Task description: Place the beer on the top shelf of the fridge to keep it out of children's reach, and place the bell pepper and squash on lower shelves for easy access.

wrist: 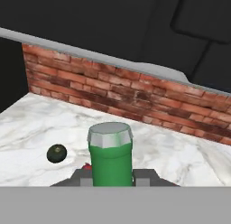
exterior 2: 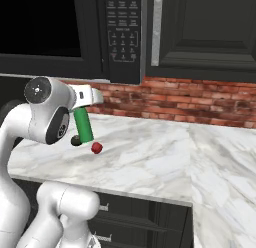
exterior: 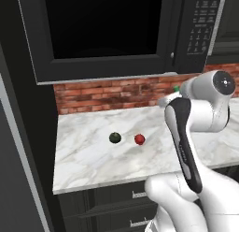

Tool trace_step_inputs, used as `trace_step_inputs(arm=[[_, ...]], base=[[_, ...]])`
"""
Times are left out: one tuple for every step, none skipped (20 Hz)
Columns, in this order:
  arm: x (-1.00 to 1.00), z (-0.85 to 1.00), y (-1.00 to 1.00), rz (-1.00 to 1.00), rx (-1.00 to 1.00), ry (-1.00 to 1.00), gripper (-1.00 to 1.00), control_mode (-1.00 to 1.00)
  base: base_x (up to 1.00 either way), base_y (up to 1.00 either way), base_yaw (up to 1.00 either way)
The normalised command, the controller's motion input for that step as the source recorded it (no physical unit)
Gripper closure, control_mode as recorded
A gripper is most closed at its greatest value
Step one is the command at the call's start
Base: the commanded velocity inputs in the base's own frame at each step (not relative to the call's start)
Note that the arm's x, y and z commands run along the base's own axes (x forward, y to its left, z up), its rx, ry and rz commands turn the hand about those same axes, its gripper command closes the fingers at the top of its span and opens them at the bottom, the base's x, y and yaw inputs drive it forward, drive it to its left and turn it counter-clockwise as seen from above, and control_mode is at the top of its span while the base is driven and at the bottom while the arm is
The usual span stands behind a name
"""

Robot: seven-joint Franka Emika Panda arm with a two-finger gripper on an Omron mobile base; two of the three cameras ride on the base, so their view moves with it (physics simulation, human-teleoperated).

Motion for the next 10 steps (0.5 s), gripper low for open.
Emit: trace_step_inputs(arm=[[-0.26, 0.22, 0.0, -0.06, 0.0, 0.0, 1.0, -1.0], [-0.26, 0.14, -0.05, -0.05, 0.0, 0.0, 1.0, -1.0], [-0.21, 0.07, -0.09, -0.04, 0.0, 0.0, 1.0, -1.0], [-0.19, 0.04, -0.13, -0.03, 0.0, 0.0, 1.0, -1.0], [-0.19, 0.0, -0.2, -0.02, 0.0, 0.0, 1.0, -1.0], [-0.19, 0.0, -0.23, -0.01, 0.0, 0.0, 1.0, -1.0], [-0.16, 0.0, -0.23, 0.0, 0.0, 0.0, 1.0, -1.0], [-0.14, 0.0, -0.21, 0.0, 0.0, 0.0, 1.0, -1.0], [0.0, 0.0, 0.0, 0.0, 0.0, 0.0, 1.0, 1.0], [0.0, 0.0, 0.0, 0.0, 0.0, 0.0, 1.0, 1.0]], base=[[0.0, 0.0, 0.0], [0.0, 0.0, 0.0], [0.0, 0.0, 0.0], [0.0, 0.0, 0.0], [0.0, 0.0, 0.0], [0.0, 0.0, 0.0], [0.0, 0.0, 0.0], [0.0, 0.0, 0.0], [-0.21, -0.21, 0.0], [-0.26, -0.11, 0.0]])
